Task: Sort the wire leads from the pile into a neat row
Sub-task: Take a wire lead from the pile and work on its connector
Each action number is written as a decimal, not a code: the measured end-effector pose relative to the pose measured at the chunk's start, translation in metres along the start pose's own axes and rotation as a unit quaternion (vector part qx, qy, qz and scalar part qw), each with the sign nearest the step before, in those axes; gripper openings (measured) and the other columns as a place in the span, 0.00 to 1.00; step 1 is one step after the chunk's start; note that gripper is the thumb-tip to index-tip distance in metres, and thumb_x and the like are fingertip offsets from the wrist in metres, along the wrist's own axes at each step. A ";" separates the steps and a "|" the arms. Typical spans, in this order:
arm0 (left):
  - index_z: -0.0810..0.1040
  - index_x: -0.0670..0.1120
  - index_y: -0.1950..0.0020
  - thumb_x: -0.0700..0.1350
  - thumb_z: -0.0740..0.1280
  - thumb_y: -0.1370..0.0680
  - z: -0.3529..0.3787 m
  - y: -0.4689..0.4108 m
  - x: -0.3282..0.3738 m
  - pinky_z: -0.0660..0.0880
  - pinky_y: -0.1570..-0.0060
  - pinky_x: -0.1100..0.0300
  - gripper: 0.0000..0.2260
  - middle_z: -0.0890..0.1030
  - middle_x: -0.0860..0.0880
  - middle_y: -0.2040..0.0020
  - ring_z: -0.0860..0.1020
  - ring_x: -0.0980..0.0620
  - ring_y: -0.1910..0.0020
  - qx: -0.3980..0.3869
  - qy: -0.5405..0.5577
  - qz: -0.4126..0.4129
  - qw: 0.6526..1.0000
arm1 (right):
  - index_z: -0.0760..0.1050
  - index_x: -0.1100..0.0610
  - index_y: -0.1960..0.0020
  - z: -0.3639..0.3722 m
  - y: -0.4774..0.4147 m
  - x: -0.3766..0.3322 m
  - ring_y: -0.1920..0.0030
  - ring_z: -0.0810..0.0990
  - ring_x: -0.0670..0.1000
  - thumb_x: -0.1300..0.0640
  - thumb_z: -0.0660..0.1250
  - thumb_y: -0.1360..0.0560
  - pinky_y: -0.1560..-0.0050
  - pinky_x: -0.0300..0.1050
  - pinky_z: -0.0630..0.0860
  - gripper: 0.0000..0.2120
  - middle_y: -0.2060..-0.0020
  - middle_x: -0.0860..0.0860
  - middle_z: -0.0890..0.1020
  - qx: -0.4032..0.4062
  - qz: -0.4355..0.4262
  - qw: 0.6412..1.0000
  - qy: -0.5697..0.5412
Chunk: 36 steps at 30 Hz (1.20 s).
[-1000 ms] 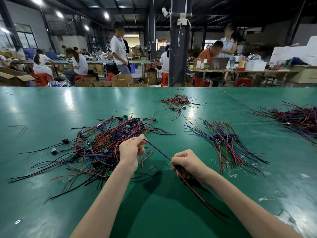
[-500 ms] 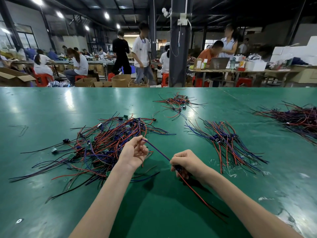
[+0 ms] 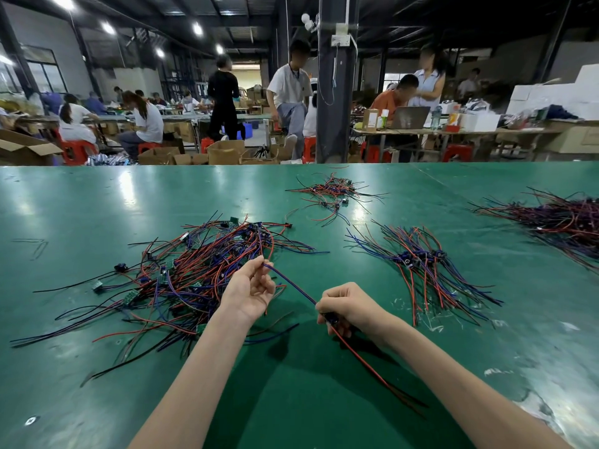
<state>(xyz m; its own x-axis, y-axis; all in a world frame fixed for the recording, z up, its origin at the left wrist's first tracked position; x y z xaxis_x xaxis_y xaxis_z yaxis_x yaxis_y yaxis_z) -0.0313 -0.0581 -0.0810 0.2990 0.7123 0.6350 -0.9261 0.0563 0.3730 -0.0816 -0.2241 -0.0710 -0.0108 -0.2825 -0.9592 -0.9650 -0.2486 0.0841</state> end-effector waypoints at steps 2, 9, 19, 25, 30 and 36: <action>0.78 0.41 0.59 0.43 0.68 0.24 0.000 0.000 -0.001 0.72 0.76 0.67 0.07 0.80 0.50 0.73 0.70 0.57 0.73 0.009 -0.020 0.021 1.000 | 0.75 0.58 0.72 -0.001 0.001 0.001 0.79 0.74 0.47 0.64 0.64 0.28 0.79 0.35 0.65 0.13 0.77 0.52 0.78 0.004 0.000 1.000 -0.002; 0.78 0.38 0.55 0.48 0.68 0.25 0.015 0.006 -0.009 0.76 0.72 0.68 0.13 0.83 0.47 0.63 0.76 0.57 0.71 -0.023 -0.115 0.085 0.989 | 0.76 0.57 0.72 -0.004 0.000 0.000 0.82 0.70 0.47 0.64 0.64 0.27 0.80 0.35 0.63 0.15 0.79 0.54 0.76 0.045 -0.011 0.998 -0.031; 0.80 0.40 0.60 0.40 0.70 0.25 0.041 0.023 -0.050 0.66 0.70 0.67 0.05 0.73 0.48 0.71 0.67 0.57 0.74 -0.173 -0.354 0.111 0.913 | 0.74 0.55 0.74 -0.014 -0.002 0.001 0.84 0.68 0.45 0.66 0.63 0.26 0.83 0.33 0.60 0.19 0.79 0.56 0.75 0.106 -0.023 0.993 -0.056; 0.81 0.42 0.65 0.41 0.71 0.26 0.039 0.022 -0.044 0.66 0.72 0.69 0.07 0.75 0.50 0.73 0.68 0.58 0.76 -0.148 -0.345 0.142 0.916 | 0.76 0.61 0.69 -0.011 -0.002 -0.001 0.84 0.69 0.45 0.66 0.64 0.25 0.83 0.34 0.61 0.14 0.79 0.54 0.75 0.092 -0.026 0.994 -0.053; 0.81 0.41 0.65 0.41 0.72 0.27 0.036 0.020 -0.033 0.66 0.73 0.68 0.08 0.76 0.51 0.74 0.68 0.57 0.76 -0.113 -0.312 0.148 0.932 | 0.75 0.62 0.69 -0.009 0.000 -0.005 0.82 0.71 0.46 0.66 0.64 0.25 0.83 0.34 0.61 0.14 0.80 0.52 0.74 0.084 -0.030 0.995 -0.053; 0.82 0.42 0.64 0.40 0.72 0.27 0.021 0.015 -0.004 0.71 0.73 0.69 0.06 0.80 0.51 0.71 0.71 0.59 0.76 -0.041 -0.221 0.150 0.963 | 0.77 0.60 0.70 -0.006 0.002 -0.006 0.82 0.70 0.45 0.65 0.65 0.25 0.81 0.34 0.62 0.14 0.79 0.53 0.76 0.062 -0.022 0.997 -0.036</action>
<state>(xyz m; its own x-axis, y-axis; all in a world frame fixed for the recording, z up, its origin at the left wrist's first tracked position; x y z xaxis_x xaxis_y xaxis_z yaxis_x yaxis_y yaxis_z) -0.0417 -0.0750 -0.0634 0.0670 0.3385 0.9386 -0.9957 -0.0380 0.0848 -0.0822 -0.2280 -0.0632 0.0177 -0.2056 -0.9785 -0.9900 -0.1409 0.0117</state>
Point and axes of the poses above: each hand's wrist, its own y-axis away from the middle knuckle, its own z-axis out of the palm, x = y × z, the point moved 7 cm from there along -y, towards the middle knuckle
